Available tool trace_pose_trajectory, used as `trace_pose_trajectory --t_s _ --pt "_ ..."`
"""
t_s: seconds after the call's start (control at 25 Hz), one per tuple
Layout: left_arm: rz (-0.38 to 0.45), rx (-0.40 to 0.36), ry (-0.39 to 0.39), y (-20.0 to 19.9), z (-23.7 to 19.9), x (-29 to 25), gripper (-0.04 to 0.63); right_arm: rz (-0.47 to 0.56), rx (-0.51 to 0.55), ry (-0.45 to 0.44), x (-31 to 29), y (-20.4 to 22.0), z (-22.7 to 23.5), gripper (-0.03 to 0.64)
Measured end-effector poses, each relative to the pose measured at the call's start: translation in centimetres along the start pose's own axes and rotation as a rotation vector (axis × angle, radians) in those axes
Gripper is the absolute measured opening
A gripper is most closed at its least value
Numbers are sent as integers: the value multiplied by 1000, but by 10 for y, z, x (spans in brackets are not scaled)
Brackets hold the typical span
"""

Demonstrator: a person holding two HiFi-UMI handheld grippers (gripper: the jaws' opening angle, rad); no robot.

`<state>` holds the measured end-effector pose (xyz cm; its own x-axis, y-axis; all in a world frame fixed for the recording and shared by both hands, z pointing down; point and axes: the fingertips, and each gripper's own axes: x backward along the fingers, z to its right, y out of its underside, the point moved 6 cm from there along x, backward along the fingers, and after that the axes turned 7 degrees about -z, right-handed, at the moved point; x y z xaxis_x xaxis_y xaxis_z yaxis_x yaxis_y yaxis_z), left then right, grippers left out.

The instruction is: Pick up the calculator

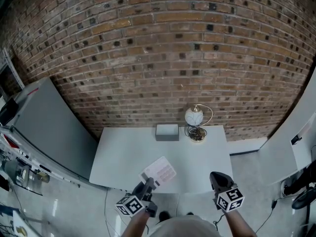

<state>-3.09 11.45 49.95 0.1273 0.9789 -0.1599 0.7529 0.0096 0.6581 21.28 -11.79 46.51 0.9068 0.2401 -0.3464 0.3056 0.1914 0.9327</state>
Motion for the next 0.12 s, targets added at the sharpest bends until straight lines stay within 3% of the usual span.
trace_pose_trajectory --t_s 0.12 --pt "4 3 3 3 0 2 92 0 2 0 2 0 -2 11"
